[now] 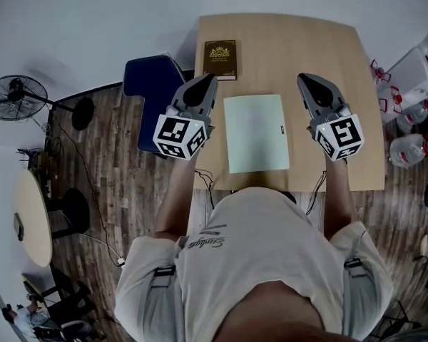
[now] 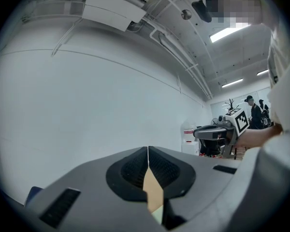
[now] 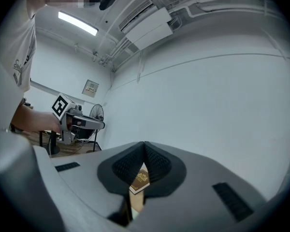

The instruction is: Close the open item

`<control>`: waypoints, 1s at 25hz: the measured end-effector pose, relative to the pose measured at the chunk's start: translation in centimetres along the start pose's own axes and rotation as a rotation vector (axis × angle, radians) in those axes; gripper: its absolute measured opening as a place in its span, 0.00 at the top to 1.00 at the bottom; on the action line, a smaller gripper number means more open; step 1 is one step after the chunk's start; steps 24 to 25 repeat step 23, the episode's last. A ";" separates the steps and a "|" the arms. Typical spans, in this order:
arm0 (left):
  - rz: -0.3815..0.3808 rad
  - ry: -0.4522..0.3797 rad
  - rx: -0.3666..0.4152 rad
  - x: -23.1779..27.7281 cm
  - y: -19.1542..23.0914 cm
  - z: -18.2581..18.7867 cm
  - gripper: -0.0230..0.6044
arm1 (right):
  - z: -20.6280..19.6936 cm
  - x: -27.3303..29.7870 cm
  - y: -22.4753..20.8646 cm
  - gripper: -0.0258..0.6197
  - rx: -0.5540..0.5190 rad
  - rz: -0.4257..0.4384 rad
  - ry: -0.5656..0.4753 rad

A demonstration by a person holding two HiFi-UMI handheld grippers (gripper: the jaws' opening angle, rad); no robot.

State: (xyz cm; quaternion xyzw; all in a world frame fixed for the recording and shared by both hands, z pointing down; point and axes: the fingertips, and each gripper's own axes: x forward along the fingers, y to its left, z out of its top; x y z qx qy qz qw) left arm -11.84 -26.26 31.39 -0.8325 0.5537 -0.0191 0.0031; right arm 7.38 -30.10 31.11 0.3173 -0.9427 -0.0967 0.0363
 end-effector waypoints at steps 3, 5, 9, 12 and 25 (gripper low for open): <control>-0.003 0.001 -0.004 -0.1 -0.1 -0.2 0.94 | -0.1 0.0 0.2 0.97 0.005 0.004 0.004; -0.004 0.002 -0.007 -0.2 -0.2 -0.3 0.94 | -0.3 -0.1 0.3 0.97 0.009 0.009 0.010; 0.000 0.005 -0.016 -0.6 -0.2 -0.5 0.94 | -0.6 -0.3 0.5 0.97 0.040 0.015 0.016; 0.005 0.007 -0.021 -0.8 -0.2 -0.8 0.94 | -0.8 -0.4 0.5 0.97 0.052 0.014 0.016; -0.002 0.028 -0.037 -0.7 -0.6 -2.2 0.94 | -2.0 -0.9 0.6 0.97 0.077 0.017 0.037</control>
